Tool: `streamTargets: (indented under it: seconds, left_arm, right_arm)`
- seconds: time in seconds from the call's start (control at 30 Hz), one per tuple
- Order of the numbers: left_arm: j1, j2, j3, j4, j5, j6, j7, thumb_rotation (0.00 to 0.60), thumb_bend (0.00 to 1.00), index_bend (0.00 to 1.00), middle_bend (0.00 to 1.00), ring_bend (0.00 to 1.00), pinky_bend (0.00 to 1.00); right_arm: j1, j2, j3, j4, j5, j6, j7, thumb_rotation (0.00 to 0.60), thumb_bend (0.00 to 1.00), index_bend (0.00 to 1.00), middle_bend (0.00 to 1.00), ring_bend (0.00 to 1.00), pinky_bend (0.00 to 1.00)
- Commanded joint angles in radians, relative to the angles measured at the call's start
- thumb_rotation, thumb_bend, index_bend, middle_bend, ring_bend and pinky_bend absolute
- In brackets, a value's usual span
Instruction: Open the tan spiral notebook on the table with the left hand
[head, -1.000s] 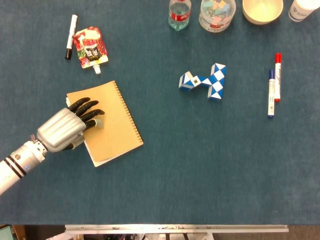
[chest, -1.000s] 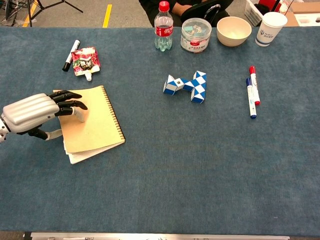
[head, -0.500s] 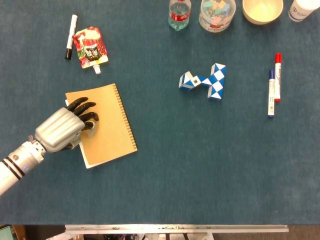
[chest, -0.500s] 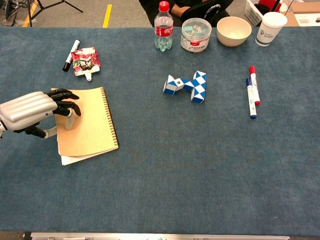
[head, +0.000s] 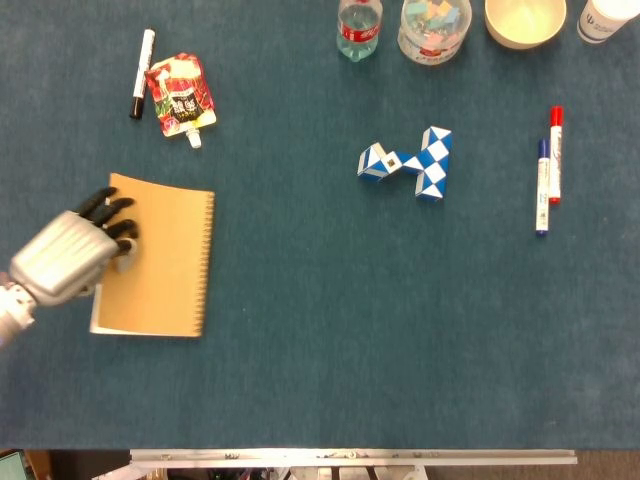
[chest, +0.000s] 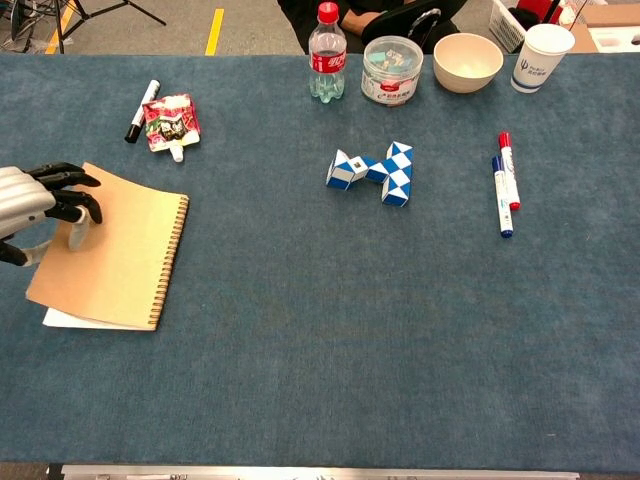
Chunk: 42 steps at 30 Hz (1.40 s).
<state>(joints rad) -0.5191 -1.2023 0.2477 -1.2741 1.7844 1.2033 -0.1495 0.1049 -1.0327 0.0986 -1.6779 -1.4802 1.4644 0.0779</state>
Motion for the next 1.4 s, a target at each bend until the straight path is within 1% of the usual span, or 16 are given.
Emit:
streamTargets:
  seconds: [0.03,0.17,0.33,0.53,0.73,0.93,1.03,1.2,1.4]
  left_arm:
    - [0.002,0.072,-0.001,-0.057,-0.008,-0.004,0.07,0.6,0.44,0.63,0.32,0.11,0.07]
    - [-0.003,0.13,-0.025,-0.134,-0.014,-0.001,0.169,0.6,0.44,0.63,0.32,0.11,0.07]
    - [-0.021,0.181,-0.055,-0.277,-0.023,-0.039,0.312,0.6,0.44,0.63,0.32,0.11,0.07]
    - [-0.021,0.195,-0.078,-0.446,-0.038,-0.091,0.511,0.6,0.45,0.63,0.32,0.11,0.08]
    - [0.002,0.157,-0.096,-0.544,-0.067,-0.123,0.678,0.6,0.45,0.63,0.31,0.11,0.07]
    - [0.02,0.111,-0.12,-0.613,-0.113,-0.142,0.794,0.6,0.45,0.62,0.31,0.11,0.08]
    - [0.034,0.088,-0.121,-0.649,-0.137,-0.151,0.851,0.6,0.45,0.62,0.3,0.11,0.08]
    - [0.042,0.046,-0.122,-0.686,-0.189,-0.186,0.916,0.6,0.45,0.61,0.29,0.11,0.08]
    - [0.052,-0.031,-0.133,-0.709,-0.263,-0.206,0.996,0.6,0.45,0.58,0.29,0.11,0.08]
  right_arm:
    - [0.001,-0.004,-0.001,0.002,-0.003,0.0,0.002,0.6,0.4,0.34,0.28,0.21,0.31]
    - [0.0,-0.008,-0.001,0.007,-0.005,0.004,0.007,0.6,0.4,0.34,0.28,0.21,0.31]
    - [-0.008,-0.008,-0.003,0.016,-0.006,0.015,0.019,0.6,0.39,0.34,0.28,0.21,0.31]
    - [-0.023,-0.003,-0.005,0.03,0.001,0.029,0.038,0.6,0.4,0.34,0.28,0.21,0.31]
    - [-0.029,-0.005,-0.002,0.048,0.008,0.033,0.055,0.6,0.39,0.34,0.28,0.21,0.31]
    - [-0.031,-0.014,-0.002,0.069,0.011,0.031,0.074,0.6,0.39,0.34,0.28,0.21,0.31]
    - [-0.033,-0.018,-0.002,0.082,0.016,0.029,0.085,0.6,0.4,0.34,0.28,0.21,0.31]
    - [-0.032,-0.021,-0.002,0.1,0.017,0.023,0.101,0.6,0.39,0.34,0.28,0.21,0.31]
    - [-0.032,-0.026,-0.003,0.117,0.018,0.016,0.119,0.6,0.4,0.34,0.28,0.21,0.31]
